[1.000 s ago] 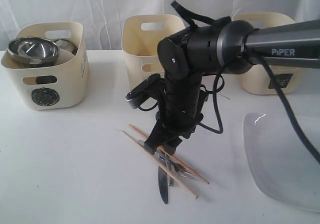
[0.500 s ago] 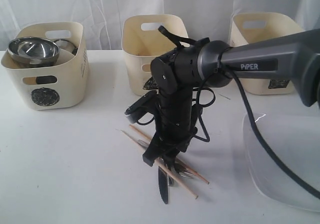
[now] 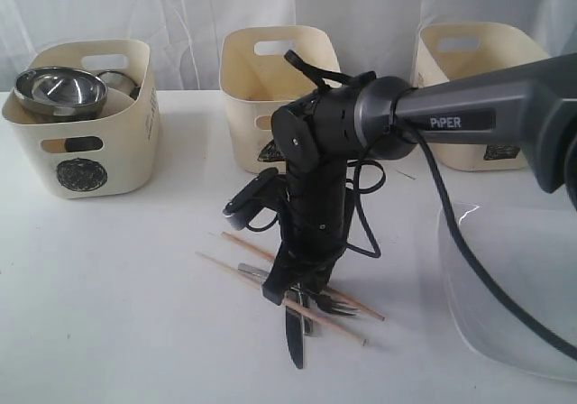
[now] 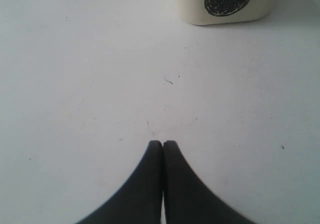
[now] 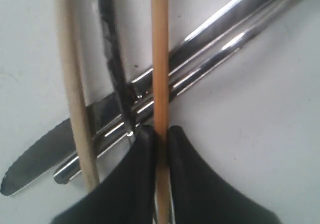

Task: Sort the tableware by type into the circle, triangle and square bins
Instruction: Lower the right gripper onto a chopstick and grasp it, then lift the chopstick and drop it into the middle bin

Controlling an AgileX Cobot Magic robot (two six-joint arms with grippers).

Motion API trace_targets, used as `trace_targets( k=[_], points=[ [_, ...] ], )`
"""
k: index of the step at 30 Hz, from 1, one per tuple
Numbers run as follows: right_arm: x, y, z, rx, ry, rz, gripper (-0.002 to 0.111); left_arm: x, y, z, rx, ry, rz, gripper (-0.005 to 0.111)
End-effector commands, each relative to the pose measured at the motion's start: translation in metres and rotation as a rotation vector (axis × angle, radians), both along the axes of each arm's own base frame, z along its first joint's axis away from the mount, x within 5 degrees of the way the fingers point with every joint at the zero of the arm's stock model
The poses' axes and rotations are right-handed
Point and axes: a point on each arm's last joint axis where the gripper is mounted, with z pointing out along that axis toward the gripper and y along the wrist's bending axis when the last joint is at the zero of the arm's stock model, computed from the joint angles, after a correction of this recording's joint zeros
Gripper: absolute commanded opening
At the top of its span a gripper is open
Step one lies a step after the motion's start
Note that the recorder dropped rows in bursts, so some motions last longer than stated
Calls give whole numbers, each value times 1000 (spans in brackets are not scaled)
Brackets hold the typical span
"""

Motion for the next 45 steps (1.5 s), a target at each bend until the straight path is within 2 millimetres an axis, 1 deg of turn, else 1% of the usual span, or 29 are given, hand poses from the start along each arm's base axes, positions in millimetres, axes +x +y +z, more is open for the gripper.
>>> trace_targets(
  k=[1,5,8,11,13,16,19,22,24,25,27,28,29,32,33,34,35,39,40,42,45],
  points=[
    [0,0,2,0,-5,12,0,0,0,-1,-6,-4,1,0],
    [-1,0,17,25,-35,7,0,0,0,-1,-6,-4,1,0],
    [-2,2,38,73,-69,-6,0,0,0,-1,-6,-4,1,0],
    [-2,5,68,142,-122,-26,0,0,0,-1,-6,-4,1,0],
    [-2,9,94,223,-171,-42,0,0,0,-1,-6,-4,1,0],
    [2,14,137,353,-312,-55,0,0,0,-1,-6,-4,1,0],
    [9,16,176,499,-455,-84,0,0,0,-1,-6,-4,1,0],
    [22,14,203,632,-618,-130,0,0,0,-1,-6,-4,1,0],
    [34,10,216,733,-745,-186,0,0,0,-1,-6,-4,1,0],
    [40,8,218,773,-796,-220,0,0,0,-1,-6,-4,1,0],
    [49,5,217,821,-839,-285,0,0,0,-1,-6,-4,1,0],
    [55,3,213,835,-843,-323,0,0,0,-1,-6,-4,1,0],
    [63,0,206,840,-845,-360,0,0,0,-1,-6,-4,1,0],
    [82,-2,186,833,-903,-376,0,0,0,-1,-6,-4,1,0],
    [92,-1,177,851,-958,-389,0,0,0,-1,-6,-4,1,0],
    [97,0,172,862,-989,-395,0,0,0,-1,-6,-4,1,0],
    [106,-1,164,875,-1040,-407,0,0,0,-1,-6,-4,1,0],
    [126,-2,129,851,-1106,-413,0,0,0,-1,-6,-4,1,0],
    [132,-6,117,819,-1130,-397,0,0,0,-1,-6,-4,1,0],
    [140,-13,108,777,-1175,-372,0,0,0,-1,-6,-4,1,0],
    [149,-27,98,756,-1218,-393,8,0,0,-1,-6,-4,1,0]
  ],
)
